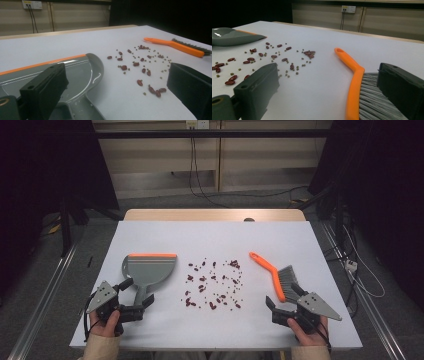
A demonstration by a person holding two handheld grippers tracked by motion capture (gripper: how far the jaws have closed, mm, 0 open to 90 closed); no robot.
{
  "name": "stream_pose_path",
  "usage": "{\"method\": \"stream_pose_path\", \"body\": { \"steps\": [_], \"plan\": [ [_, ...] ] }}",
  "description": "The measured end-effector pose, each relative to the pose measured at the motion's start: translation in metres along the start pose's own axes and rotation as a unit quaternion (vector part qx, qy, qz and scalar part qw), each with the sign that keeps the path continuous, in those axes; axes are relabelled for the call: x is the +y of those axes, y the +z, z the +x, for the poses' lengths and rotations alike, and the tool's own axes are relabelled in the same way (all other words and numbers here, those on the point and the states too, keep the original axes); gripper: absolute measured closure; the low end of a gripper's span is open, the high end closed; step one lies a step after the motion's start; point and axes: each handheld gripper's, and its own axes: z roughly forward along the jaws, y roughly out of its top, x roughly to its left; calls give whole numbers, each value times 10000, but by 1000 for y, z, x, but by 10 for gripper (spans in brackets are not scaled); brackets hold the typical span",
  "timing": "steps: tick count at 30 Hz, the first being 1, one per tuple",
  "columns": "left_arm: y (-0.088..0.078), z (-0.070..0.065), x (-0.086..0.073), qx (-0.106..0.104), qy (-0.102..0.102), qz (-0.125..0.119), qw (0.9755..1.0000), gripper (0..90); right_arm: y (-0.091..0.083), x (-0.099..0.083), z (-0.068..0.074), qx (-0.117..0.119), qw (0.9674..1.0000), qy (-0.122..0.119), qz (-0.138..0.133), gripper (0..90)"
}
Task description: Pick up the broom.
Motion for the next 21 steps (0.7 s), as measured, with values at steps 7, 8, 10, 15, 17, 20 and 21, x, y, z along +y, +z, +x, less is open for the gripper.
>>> {"method": "stream_pose_path", "body": {
  "steps": [7, 8, 10, 15, 17, 20, 21],
  "plan": [
    [1, 0, 1, -40, -13, -16, 10000, 25, 1, 0, 0, 8, 10000, -27, 43, 34],
    [1, 0, 1, -42, -5, -17, 10000, 25, 2, 1, 0, 0, 10000, -39, 52, 32],
    [1, 0, 1, -55, -14, -12, 10000, 25, 2, 2, 0, -3, 10000, -70, 66, 29],
    [1, 1, 2, -72, -42, -27, 10000, 25, 7, 12, -2, -96, 9998, -145, 95, 26],
    [1, 1, 1, -81, -57, -25, 9999, 25, 10, 16, -3, -143, 9997, -135, 133, 25],
    [-1, 1, 2, -86, -65, -39, 9999, 25, 15, 23, -7, -167, 9995, -11, 260, 42],
    [-1, 1, 2, -91, -65, -43, 9999, 25, 16, 24, -8, -174, 9994, 35, 292, 40]
  ]
}}
